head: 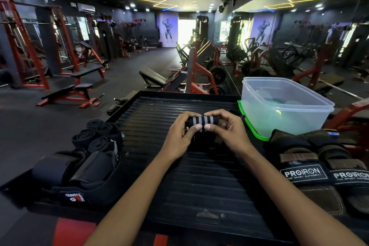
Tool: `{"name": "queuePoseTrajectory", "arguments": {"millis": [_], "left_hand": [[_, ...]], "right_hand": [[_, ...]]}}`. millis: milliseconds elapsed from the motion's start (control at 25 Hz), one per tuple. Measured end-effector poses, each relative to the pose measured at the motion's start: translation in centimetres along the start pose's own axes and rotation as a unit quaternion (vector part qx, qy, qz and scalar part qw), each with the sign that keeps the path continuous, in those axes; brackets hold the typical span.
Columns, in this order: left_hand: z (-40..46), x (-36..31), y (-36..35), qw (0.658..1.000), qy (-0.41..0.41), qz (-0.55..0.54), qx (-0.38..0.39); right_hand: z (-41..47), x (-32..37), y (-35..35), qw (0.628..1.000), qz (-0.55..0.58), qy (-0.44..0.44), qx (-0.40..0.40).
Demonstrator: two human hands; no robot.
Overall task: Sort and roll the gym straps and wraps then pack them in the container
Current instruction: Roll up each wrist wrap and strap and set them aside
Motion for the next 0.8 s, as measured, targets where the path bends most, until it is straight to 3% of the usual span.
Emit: {"name": "queuePoseTrajectory", "arguments": {"millis": [400, 800], "left_hand": [[-0.06, -0.02, 0.64, 0.996, -0.009, 0.038, -0.077], [-0.22, -0.5, 0.32, 0.998, -0.003, 0.029, -0.062]], "right_hand": [[0.05, -0.53, -0.4, 1.0, -0.019, 0.0, 0.024], [0.07, -0.71, -0.08, 1.0, 0.014, -0.012, 0.021]]}}
Point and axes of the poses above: each hand's wrist, its own z-axis towards the middle knuckle, its own y-axis out of the back of the hand, x = y × z, the point moved 3 cm from there along z, towards the middle knuckle, and after that the axes turned 15 degrees about x, right-handed, at the moved point
